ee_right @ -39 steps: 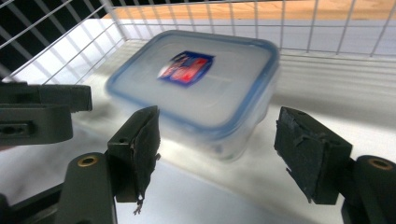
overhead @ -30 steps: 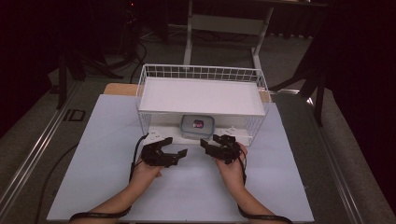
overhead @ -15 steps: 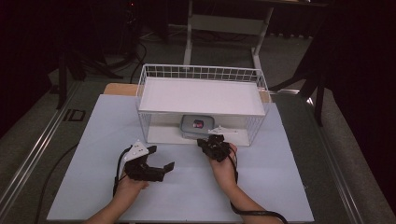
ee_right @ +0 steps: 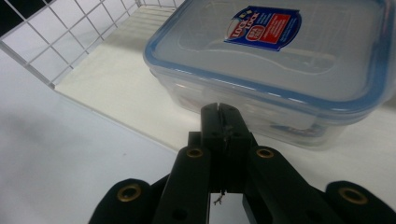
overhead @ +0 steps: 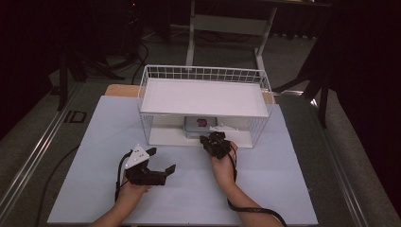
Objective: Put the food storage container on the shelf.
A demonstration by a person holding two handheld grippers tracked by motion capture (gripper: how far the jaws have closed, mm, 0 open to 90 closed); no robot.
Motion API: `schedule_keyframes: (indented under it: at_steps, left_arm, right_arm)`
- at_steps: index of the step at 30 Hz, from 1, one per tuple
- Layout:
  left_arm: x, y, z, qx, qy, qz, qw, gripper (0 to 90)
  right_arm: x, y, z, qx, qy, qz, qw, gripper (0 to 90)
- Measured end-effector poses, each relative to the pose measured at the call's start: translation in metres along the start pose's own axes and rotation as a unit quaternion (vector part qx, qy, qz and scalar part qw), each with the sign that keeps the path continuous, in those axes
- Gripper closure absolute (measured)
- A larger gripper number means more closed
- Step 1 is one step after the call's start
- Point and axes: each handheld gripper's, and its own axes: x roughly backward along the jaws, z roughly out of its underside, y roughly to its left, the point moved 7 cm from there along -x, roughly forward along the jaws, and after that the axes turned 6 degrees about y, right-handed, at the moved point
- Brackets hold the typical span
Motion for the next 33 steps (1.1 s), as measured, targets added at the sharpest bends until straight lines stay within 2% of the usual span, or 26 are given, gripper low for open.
schedule_keyframes:
  at_steps: [2, 9, 17, 22, 23, 29, 31, 33]
  left_arm:
    - [0.000, 0.000, -0.001, -0.005, -0.004, -0.005, 1.0000, 2.4]
    - [-0.001, 0.001, 0.000, 0.000, -0.003, -0.001, 1.0000, 2.4]
    - [-0.001, 0.001, -0.001, -0.002, -0.007, -0.004, 1.0000, 2.4]
    - [-0.001, 0.002, -0.001, -0.007, -0.005, -0.007, 0.9999, 2.5]
    - [-0.001, 0.002, -0.001, -0.008, -0.007, -0.008, 0.9999, 2.4]
    - [-0.002, 0.004, 0.000, -0.005, -0.005, -0.012, 0.9999, 2.4]
    - [-0.001, 0.004, 0.000, -0.005, -0.006, -0.011, 0.9999, 2.5]
    - [-0.001, 0.004, 0.000, -0.005, -0.007, -0.010, 0.9999, 2.5]
  right_arm:
    - [-0.003, 0.000, -0.001, 0.001, 0.002, -0.001, 1.0000, 90.0]
    - [-0.015, -0.003, -0.005, -0.005, -0.001, 0.000, 1.0000, 90.0]
    - [-0.023, -0.007, -0.012, -0.011, -0.002, 0.012, 0.9999, 90.0]
    - [-0.024, -0.009, -0.015, -0.036, -0.004, 0.011, 0.9993, 90.0]
    - [-0.025, -0.010, -0.016, -0.026, -0.009, 0.015, 0.9995, 90.0]
    - [-0.028, -0.011, -0.018, -0.031, -0.006, 0.016, 0.9994, 90.0]
    - [-0.030, -0.009, -0.018, -0.019, -0.007, 0.020, 0.9996, 89.9]
    - [-0.030, -0.009, -0.018, -0.022, -0.008, 0.019, 0.9996, 89.9]
